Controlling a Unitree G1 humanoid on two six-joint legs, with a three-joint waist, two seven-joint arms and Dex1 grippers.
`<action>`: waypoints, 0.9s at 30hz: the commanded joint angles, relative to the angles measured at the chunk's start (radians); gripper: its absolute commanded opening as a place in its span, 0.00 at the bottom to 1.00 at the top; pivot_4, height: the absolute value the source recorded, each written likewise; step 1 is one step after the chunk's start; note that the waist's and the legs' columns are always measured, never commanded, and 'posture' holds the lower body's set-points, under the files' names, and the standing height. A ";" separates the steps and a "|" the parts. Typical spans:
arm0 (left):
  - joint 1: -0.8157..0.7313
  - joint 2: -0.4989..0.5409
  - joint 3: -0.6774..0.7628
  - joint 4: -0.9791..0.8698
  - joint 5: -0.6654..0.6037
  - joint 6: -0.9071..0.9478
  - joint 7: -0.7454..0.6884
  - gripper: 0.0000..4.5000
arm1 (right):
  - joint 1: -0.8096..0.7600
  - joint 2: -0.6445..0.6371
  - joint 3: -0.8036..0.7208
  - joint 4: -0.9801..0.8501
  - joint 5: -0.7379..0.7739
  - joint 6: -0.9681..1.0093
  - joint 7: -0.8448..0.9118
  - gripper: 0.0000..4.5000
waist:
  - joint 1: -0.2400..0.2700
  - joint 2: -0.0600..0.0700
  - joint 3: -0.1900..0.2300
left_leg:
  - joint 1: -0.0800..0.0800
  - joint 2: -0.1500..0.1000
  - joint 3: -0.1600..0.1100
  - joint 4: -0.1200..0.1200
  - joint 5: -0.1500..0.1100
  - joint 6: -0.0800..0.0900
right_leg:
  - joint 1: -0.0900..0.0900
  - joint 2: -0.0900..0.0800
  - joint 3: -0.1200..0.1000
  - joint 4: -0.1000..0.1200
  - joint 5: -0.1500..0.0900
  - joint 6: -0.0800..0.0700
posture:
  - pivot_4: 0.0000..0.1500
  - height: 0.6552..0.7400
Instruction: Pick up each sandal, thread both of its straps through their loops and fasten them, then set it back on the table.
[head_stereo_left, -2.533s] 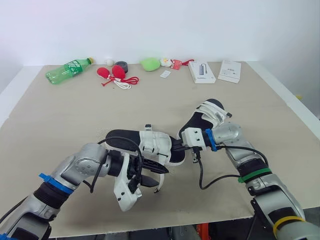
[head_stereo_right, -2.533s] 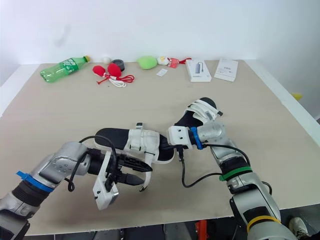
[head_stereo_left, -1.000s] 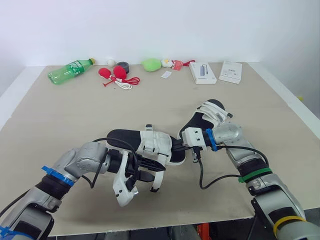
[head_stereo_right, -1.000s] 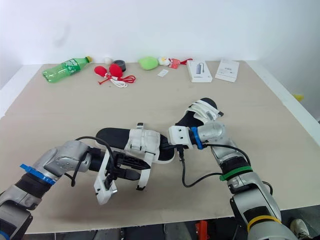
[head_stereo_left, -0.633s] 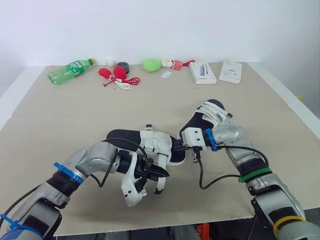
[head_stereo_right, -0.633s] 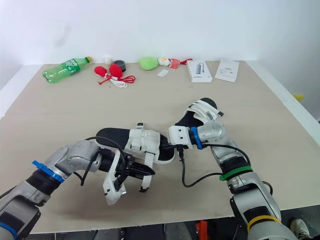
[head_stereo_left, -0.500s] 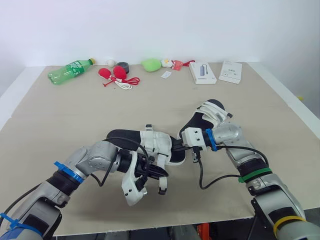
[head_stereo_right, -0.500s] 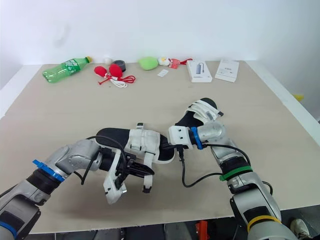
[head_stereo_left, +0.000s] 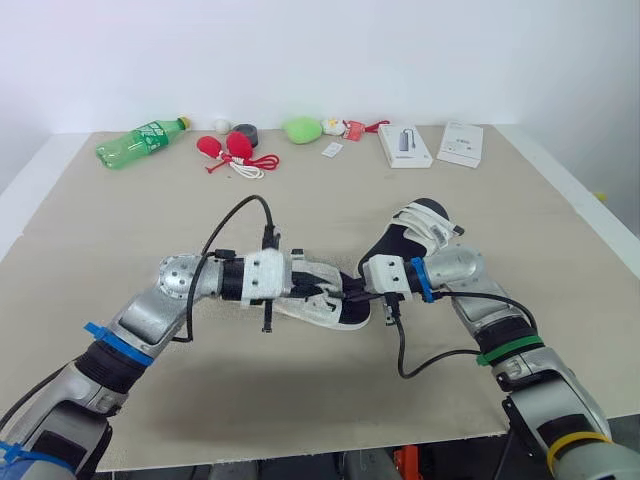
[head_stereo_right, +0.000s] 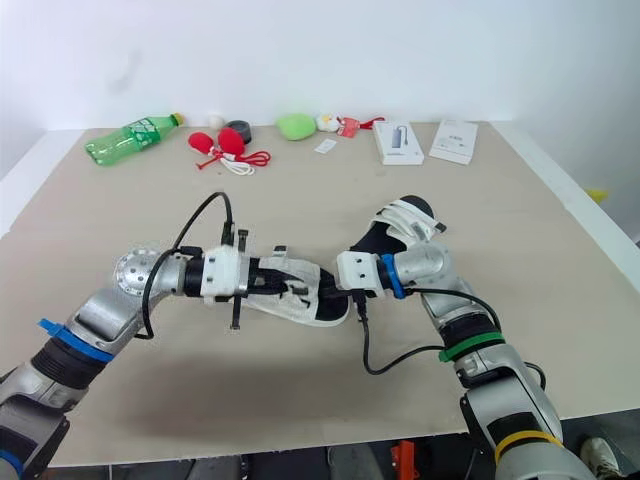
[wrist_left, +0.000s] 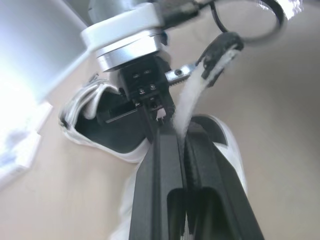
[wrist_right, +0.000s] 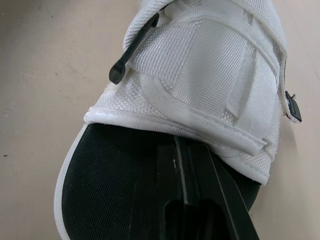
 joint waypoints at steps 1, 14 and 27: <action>-0.082 -0.051 0.102 -0.050 -0.254 0.433 0.050 0.01 | 0.020 -0.014 0.037 0.060 -0.070 0.011 0.004 0.00 | 0.000 0.000 0.000 | 0.000 0.000 0.000 0.000 0.000 0.000 | 0.000 0.000 0.000 0.000 0.000 0.000 | 1.00 1.00; -0.186 -0.181 0.143 0.116 -0.209 0.669 0.129 0.01 | 0.029 -0.023 0.033 0.049 -0.067 0.011 -0.007 0.00 | -0.001 0.000 0.000 | 0.000 0.000 -0.003 0.001 0.000 0.000 | 0.000 0.003 0.000 0.000 0.000 0.000 | 1.00 1.00; -0.160 -0.225 0.198 -0.094 -0.297 0.831 0.115 0.01 | 0.033 -0.026 0.033 0.045 -0.067 0.017 -0.012 0.00 | -0.001 0.000 0.000 | -0.001 0.000 -0.004 0.001 0.002 -0.002 | 0.000 0.003 0.000 0.000 0.000 0.000 | 1.00 1.00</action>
